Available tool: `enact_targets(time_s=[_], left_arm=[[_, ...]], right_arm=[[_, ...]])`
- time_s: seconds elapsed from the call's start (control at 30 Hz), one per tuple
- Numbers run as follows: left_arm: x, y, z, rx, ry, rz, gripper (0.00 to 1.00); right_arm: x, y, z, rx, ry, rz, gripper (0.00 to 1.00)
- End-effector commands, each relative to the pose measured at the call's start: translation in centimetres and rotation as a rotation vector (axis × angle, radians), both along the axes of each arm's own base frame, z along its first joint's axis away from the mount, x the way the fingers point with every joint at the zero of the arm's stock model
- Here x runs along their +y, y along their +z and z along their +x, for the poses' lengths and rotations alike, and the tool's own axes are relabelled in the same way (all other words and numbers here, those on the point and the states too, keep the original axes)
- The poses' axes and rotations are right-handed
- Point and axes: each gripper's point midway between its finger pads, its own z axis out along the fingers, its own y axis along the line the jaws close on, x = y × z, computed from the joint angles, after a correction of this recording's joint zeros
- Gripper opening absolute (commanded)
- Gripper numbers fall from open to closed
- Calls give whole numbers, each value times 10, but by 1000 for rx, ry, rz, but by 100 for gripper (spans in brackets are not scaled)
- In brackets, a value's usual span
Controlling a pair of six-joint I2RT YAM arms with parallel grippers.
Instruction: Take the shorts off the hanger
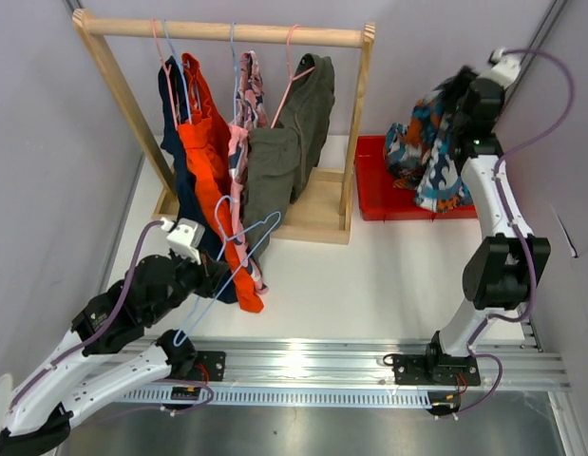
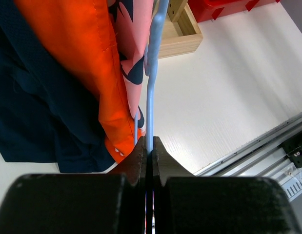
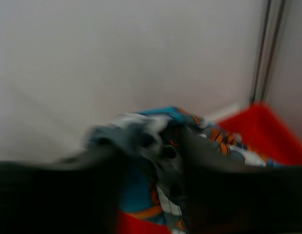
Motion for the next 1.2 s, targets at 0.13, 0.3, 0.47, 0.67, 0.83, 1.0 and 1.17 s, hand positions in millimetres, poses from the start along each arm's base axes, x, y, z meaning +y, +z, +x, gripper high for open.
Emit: enact_targets(time_s=[0.13, 0.3, 0.47, 0.67, 0.83, 1.0, 1.17], left_arm=[[-27, 67, 12, -76, -70, -55, 0], [-50, 122, 8, -136, -183, -109, 0], [-95, 136, 22, -128, -284, -100, 0], [-140, 188, 65, -216, -235, -140, 0], [-153, 256, 115, -355, -77, -155, 0], [-181, 280, 161, -396, -25, -107, 0], [-186, 284, 161, -379, -72, -58, 0]], right_arm=[[41, -120, -10, 261, 173, 158, 99], [64, -132, -52, 275, 218, 128, 99], [77, -107, -112, 216, 261, 106, 99], [100, -96, -175, 178, 360, 105, 99], [132, -101, -214, 189, 466, 104, 99], [143, -100, -247, 177, 495, 99, 99], [144, -106, -265, 193, 511, 92, 100]])
